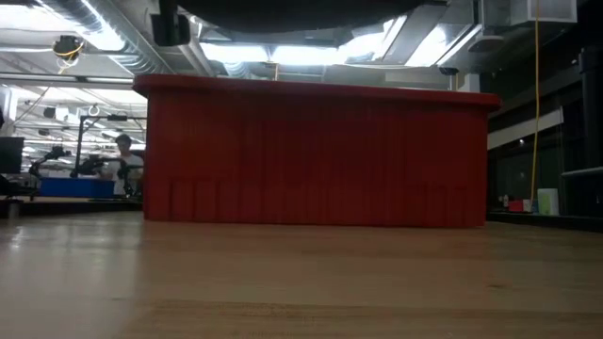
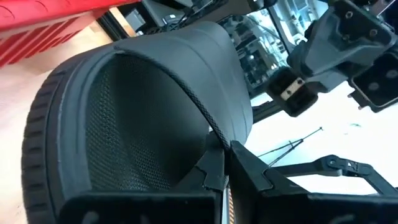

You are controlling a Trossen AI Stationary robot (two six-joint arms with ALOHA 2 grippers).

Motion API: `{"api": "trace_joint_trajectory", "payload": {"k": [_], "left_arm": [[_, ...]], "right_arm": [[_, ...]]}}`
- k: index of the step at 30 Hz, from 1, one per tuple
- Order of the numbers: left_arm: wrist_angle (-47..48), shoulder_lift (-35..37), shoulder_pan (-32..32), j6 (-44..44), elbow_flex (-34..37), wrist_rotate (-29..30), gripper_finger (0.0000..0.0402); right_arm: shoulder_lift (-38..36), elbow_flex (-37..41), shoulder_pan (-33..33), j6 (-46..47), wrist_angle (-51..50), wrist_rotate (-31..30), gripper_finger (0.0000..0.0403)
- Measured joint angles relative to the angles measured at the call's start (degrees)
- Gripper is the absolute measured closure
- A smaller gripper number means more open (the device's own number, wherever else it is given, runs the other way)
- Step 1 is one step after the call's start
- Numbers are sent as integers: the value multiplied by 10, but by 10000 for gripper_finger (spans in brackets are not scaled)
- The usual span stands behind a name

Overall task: Pick and place slides into bin
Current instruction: Put the black slide into the red bin

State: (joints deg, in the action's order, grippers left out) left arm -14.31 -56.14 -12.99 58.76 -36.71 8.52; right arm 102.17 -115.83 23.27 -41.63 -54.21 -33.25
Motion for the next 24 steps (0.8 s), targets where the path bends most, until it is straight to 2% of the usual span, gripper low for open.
{"api": "trace_joint_trajectory", "payload": {"k": [12,16,24], "left_arm": [[-4,0,24,14,0,-46,398],[-5,0,30,15,0,-65,398],[0,0,30,15,0,-82,398]], "right_arm": [[5,0,-2,-77,-13,5,291],[16,0,-12,-78,-6,38,286],[58,1,-26,-143,-4,36,291]]}}
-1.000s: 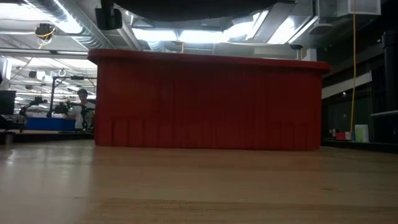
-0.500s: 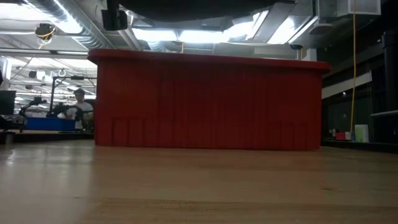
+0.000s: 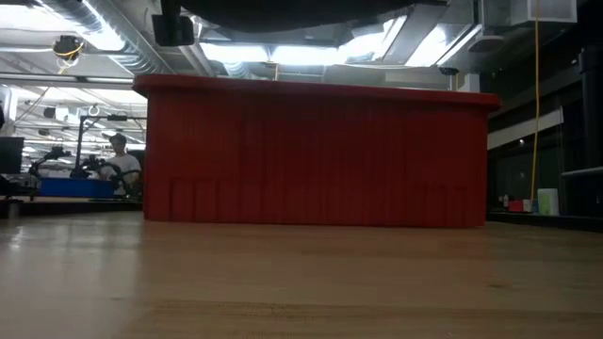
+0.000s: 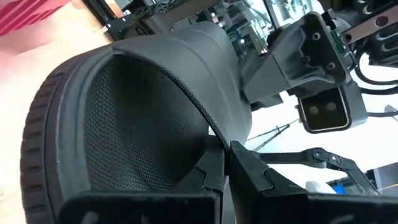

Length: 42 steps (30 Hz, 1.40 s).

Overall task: Pick and place slides into bin
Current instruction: Put the black slide into the red bin

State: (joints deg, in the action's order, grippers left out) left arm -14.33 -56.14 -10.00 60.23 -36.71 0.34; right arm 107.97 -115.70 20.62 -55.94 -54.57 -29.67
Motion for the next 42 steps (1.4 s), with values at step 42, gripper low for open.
{"api": "trace_joint_trajectory", "payload": {"k": [42], "left_arm": [[0,21,27,-206,-1,-3,288]], "right_arm": [[1,-39,26,104,-20,-164,394]]}}
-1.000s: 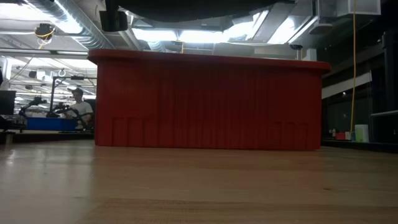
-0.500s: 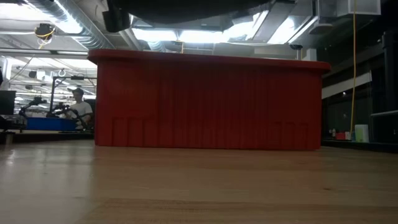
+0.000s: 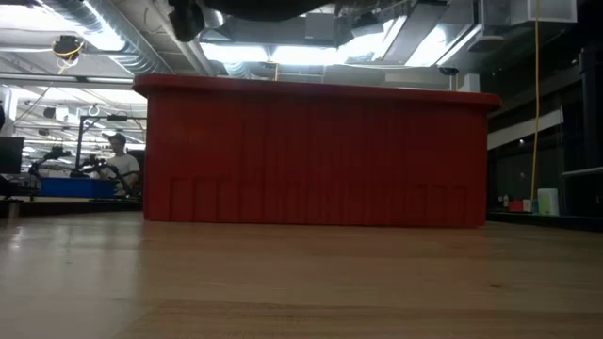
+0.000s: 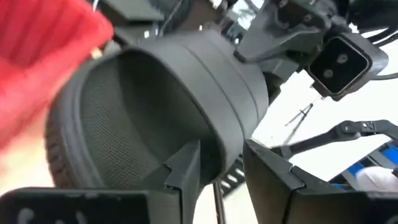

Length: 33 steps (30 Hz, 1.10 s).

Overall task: Pick and place slides into bin
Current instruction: Put the black slide into the red bin

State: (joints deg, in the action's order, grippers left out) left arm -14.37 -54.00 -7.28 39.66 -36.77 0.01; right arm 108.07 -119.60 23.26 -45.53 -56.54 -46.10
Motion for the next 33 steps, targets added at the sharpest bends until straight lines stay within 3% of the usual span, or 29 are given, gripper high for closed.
{"api": "trace_joint_trajectory", "payload": {"k": [8,12,20,27,30,33], "left_arm": [[-8,80,45,-124,0,6,285],[-9,117,58,-190,0,10,292],[-9,140,64,-323,0,85,311],[-18,137,64,-467,1,150,363],[-34,138,64,-498,1,189,394],[-39,138,64,-513,1,200,397]], "right_arm": [[-1,-64,-5,126,-55,-1,394],[-1,-70,-20,182,-58,-29,395],[-1,-70,-89,297,-110,-38,395],[-1,-70,-178,314,-168,-42,395],[-1,-70,-224,299,-193,-38,395],[-1,-70,-270,264,-204,-35,395]]}}
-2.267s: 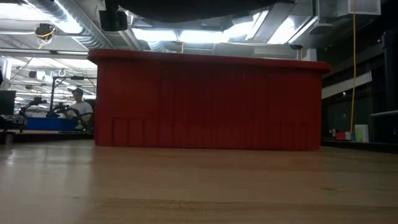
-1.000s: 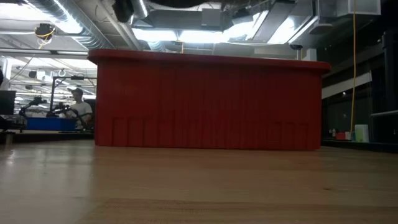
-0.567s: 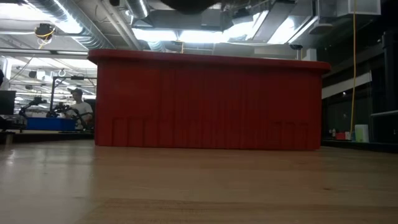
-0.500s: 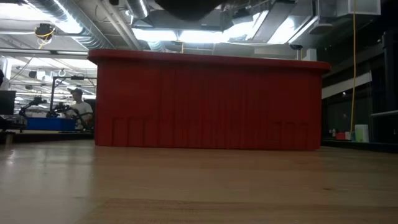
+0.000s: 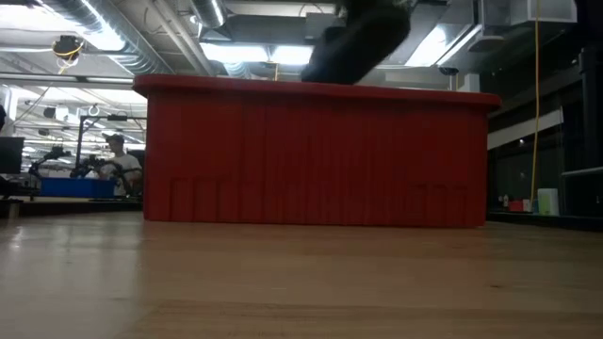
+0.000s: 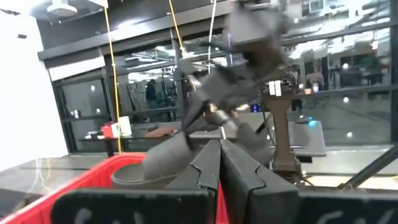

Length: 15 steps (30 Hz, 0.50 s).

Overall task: Pick and place slides into bin
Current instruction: Put the black slide into the red bin

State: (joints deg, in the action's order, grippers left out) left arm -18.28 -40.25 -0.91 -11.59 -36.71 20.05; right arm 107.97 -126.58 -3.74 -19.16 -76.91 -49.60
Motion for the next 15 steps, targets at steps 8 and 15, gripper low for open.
{"api": "trace_joint_trajectory", "payload": {"k": [8,15], "left_arm": [[0,-3,0,-49,0,30,399],[1,-3,0,-64,0,91,399]], "right_arm": [[0,0,-101,-67,10,88,395],[0,0,-176,-69,18,111,395]]}}
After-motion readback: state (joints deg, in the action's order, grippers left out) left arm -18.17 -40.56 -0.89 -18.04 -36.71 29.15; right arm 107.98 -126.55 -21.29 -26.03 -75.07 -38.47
